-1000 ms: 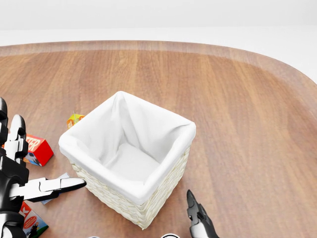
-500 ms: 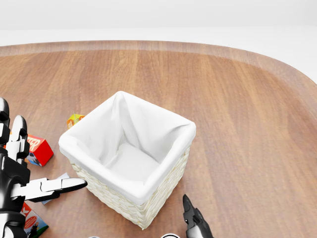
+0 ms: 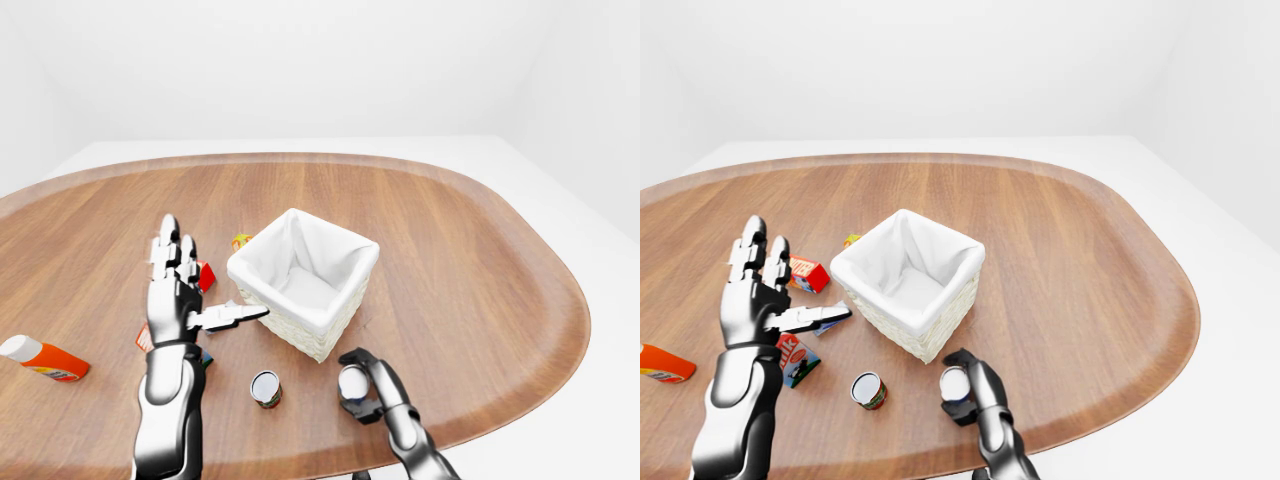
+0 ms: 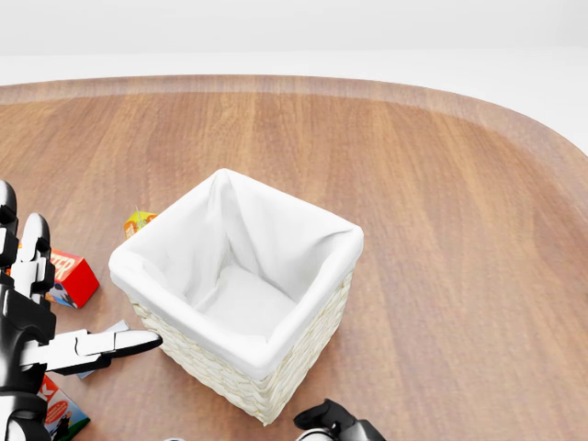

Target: Pick up the alphabet soup, and put it in the basket.

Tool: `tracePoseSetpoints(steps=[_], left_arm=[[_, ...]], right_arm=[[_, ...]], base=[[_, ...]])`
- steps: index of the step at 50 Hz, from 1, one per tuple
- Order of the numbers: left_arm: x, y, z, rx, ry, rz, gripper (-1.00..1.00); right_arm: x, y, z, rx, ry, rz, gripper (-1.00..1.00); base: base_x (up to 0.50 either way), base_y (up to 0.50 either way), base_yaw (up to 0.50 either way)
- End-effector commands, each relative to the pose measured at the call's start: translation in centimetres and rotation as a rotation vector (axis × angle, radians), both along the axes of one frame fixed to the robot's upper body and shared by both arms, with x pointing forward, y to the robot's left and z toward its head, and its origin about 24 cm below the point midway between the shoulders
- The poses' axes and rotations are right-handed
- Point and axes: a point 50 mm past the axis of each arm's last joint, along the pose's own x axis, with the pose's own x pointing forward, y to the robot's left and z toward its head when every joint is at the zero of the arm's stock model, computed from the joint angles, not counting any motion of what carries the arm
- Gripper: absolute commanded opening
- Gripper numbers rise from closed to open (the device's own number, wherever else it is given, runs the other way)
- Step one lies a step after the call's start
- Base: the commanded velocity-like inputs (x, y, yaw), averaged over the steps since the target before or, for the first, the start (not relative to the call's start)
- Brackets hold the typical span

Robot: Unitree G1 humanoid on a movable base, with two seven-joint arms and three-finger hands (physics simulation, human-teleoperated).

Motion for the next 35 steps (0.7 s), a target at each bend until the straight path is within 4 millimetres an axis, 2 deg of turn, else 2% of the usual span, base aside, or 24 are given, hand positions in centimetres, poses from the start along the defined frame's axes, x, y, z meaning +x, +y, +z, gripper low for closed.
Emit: tracePoseSetpoints(steps=[1,21,35], left_arm=[[0.0,0.0,-0.1,0.001,0.004,0.001,1.00],[0.0,0.0,-0.1,0.002,0.004,0.000,1.00],[0.0,0.0,-0.1,-0.001,0.002,0.000,1.00]], right_arm=[[0.0,-0.3,-0.2,-0.021,0.002,-0.008,-1.00],[-0.1,-0.4,-0.2,-0.029,-0.005,-0.016,-1.00],[0.2,-1.1,2.2,0.018,-0.103,-0.038,-1.00]], base=[[0.00,0.00,0.00],[0.00,0.00,0.00],[0.00,0.00,0.00]])
